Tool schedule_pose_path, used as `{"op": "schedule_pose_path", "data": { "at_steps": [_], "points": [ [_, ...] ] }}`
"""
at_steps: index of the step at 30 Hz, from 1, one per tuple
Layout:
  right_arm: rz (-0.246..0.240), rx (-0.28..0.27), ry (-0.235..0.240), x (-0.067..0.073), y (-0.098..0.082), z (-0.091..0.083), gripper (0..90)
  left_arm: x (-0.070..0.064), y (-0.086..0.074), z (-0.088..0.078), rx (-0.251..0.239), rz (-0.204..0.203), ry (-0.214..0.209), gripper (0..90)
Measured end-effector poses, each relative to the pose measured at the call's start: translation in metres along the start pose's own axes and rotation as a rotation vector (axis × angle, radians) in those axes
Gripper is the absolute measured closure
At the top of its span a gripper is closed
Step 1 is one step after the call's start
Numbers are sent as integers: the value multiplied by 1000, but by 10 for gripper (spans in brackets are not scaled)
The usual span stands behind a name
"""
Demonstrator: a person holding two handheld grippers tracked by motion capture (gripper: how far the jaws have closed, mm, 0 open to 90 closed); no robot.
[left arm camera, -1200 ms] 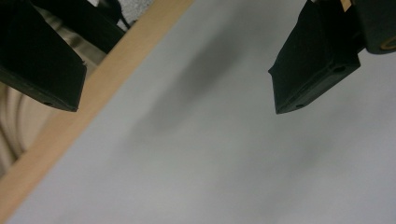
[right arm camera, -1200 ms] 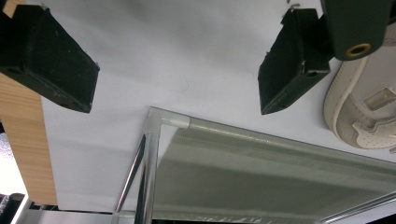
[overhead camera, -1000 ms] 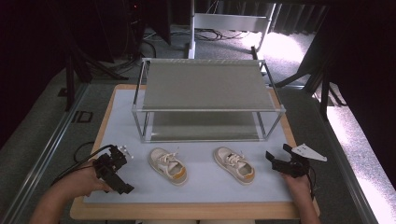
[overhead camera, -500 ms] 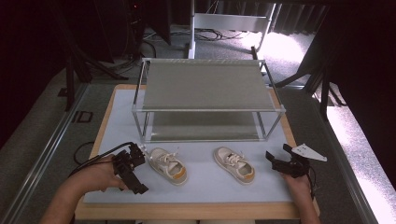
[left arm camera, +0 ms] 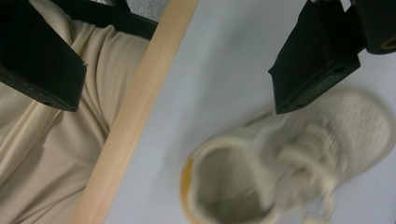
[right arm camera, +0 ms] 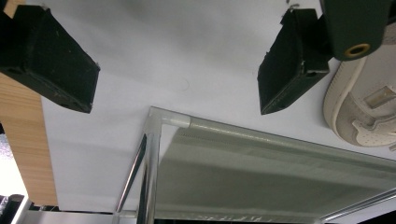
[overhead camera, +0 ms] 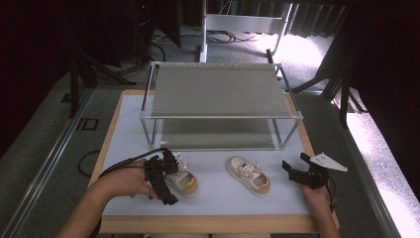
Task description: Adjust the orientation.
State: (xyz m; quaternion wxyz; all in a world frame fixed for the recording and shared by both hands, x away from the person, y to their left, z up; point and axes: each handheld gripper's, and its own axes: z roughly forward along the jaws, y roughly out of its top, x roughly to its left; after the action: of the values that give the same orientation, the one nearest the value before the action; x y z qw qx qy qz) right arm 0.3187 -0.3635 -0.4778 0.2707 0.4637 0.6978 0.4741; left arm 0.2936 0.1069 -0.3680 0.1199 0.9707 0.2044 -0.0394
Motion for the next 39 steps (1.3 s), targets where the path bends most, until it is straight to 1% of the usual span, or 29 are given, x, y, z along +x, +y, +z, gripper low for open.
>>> {"op": "schedule_pose_path", "data": {
  "at_steps": [1, 3, 4, 5, 6, 7, 8, 9, 10, 13, 14, 15, 16, 17, 19, 21, 22, 23, 24, 27, 28, 29, 31, 32, 33, 35, 37, 38, 39],
  "points": [
    [0, 0, 0, 0, 0, 0, 121, -2, 7, 2, 3, 18, -13, 32],
    [1, 2, 4, 0, 0, 0, 131, -4, 14, 5, 5, 31, -18, 32],
    [1, 2, 4, 0, 0, 0, 131, -4, 14, 5, 5, 31, -18, 32],
    [0, 6, 4, 0, 0, 0, 131, -4, 21, 8, 6, 33, -16, 32],
    [0, 5, 3, 0, 0, 0, 132, -5, 24, 10, 13, 40, -18, 32],
    [0, 5, 2, 0, 0, 0, 131, -5, 27, 11, 17, 40, -16, 32],
    [0, 4, 2, 0, 0, 0, 131, -5, 27, 11, 17, 40, -16, 32],
    [-1, 3, 0, 0, 0, 0, 131, -5, 33, 15, 28, 45, -25, 32],
    [-1, 3, 0, 0, 0, 0, 131, -5, 33, 15, 28, 45, -25, 32],
    [-2, 2, 0, 0, 0, 0, 131, -6, 42, 21, 48, 54, -33, 32],
    [-3, 0, 0, 0, 0, 0, 132, -6, 47, 26, 65, 57, -33, 32],
    [-3, 0, 0, 0, 0, 0, 132, -6, 47, 26, 65, 57, -33, 32],
    [-6, -2, 0, 0, 0, 0, 132, -6, 49, 28, 74, 56, -39, 32],
    [-6, -2, 0, 0, 0, 0, 132, -6, 51, 31, 82, 61, -36, 32],
    [-9, -3, 0, 1, 0, 0, 134, -5, 56, 37, 94, 54, -41, 33],
    [-12, -3, 2, 1, 0, 0, 134, -4, 60, 43, 109, 59, -47, 54],
    [-12, -3, 2, 1, 0, 0, 134, -4, 64, 50, 123, 55, -46, 72],
    [-12, -3, 2, 1, 0, 0, 134, -4, 64, 50, 123, 55, -46, 86],
    [-15, -3, 3, 1, 0, 0, 135, -3, 68, 56, 136, 49, -26, 125],
    [-17, -3, 2, 2, 0, 0, 136, 0, 71, 66, 171, 49, -18, 170],
    [-19, -2, 2, 2, 0, 0, 136, 0, 72, 68, 178, 44, -15, 213],
    [-19, -2, 2, 2, 0, 0, 136, 0, 72, 68, 178, 44, -15, 235],
    [-20, -2, 2, 2, 0, 0, 136, 1, 73, 72, 188, 42, -14, 244],
    [-20, -2, 2, 2, 0, 0, 136, 1, 73, 72, 188, 42, -14, 297],
    [-22, -2, 3, 2, 0, 0, 136, 2, 73, 76, 198, 32, -14, 297],
    [-24, -2, 2, 2, 0, 0, 136, 3, 73, 78, 206, 25, -12, 394],
    [-25, -1, 1, 2, 0, 0, 136, 5, 74, 79, 205, 10, -3, 439],
    [-26, -2, 0, 2, 0, 0, 137, 6, 74, 79, 204, 11, 1, 472],
    [-26, -1, 0, 2, 0, 0, 141, 6, 75, 79, 203, 6, -4, 495]
  ]
}}
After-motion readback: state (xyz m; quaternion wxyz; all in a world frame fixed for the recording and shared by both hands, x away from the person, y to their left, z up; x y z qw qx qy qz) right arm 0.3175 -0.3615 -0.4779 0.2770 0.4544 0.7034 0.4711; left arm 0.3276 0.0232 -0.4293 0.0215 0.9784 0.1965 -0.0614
